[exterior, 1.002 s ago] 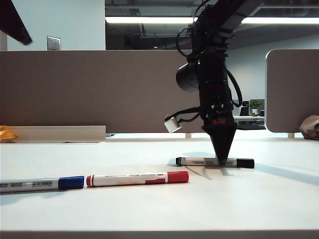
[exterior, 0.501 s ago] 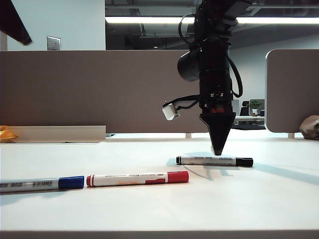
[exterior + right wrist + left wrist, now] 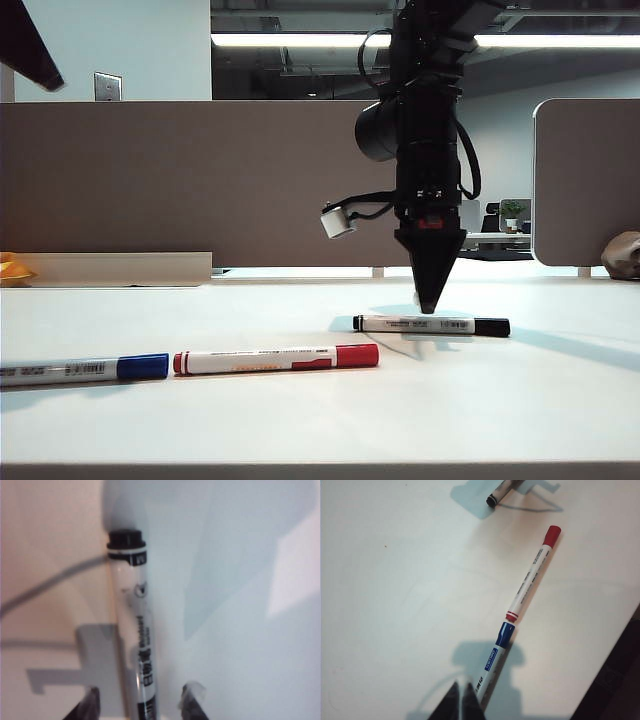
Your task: Pick up the markers one by one and line them up horizontally in a straight line on the table.
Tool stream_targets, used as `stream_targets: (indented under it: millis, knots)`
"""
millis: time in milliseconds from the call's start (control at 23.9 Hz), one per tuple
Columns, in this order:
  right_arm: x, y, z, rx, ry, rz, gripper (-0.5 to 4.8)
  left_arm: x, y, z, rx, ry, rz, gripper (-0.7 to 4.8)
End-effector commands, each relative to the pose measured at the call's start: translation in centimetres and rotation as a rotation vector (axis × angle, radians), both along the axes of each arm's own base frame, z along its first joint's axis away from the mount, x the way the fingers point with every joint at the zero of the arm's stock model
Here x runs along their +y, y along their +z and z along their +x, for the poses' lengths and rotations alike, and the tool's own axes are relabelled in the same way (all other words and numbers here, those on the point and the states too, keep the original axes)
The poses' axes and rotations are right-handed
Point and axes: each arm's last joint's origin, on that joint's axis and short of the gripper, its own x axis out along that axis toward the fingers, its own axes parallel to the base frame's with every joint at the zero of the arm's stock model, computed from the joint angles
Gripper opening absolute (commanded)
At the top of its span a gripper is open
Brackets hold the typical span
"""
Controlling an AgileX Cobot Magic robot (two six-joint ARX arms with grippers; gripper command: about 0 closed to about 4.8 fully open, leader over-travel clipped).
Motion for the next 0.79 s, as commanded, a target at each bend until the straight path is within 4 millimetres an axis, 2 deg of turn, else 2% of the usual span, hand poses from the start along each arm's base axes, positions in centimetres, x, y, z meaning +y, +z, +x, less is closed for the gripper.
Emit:
stream_targets:
  millis: [42,209,376,543,585,626,793]
  knots:
    - [0.0,-0.6,-0.2,0.020,0.004,-0.004,2.12,0.0,0.2,0.0,-0.018,-0.004,-0.011,0.16]
    - [-0.2,-1.7,-0.5,0.036,0.004,-0.018,2.10,0.0,0.2,0.1,-0.023,-0.004,-0.013,0.16]
    - [-0.1,-1.7,-0.4,0.028,0.004,-0.013,1.44,0.0,0.3,0.1,-0.027,-0.004,-0.014,0.16]
    - [-0.1,-1.7,-0.4,0.026,0.004,-0.012,1.41,0.0,0.2,0.1,-0.025,-0.004,-0.014,0.16]
    - [-0.1,-1.7,-0.4,0.028,0.004,-0.012,1.01,0.0,0.2,0.1,-0.024,-0.004,-0.014,0.16]
    - [-0.1,-1.7,-0.4,0.029,0.003,-0.013,0.84,0.0,0.2,0.1,-0.024,-0.003,-0.014,0.16]
    - [-0.1,-1.7,-0.4,0.029,0.004,-0.013,0.84,0.0,0.2,0.1,-0.024,-0.003,-0.014,0.16]
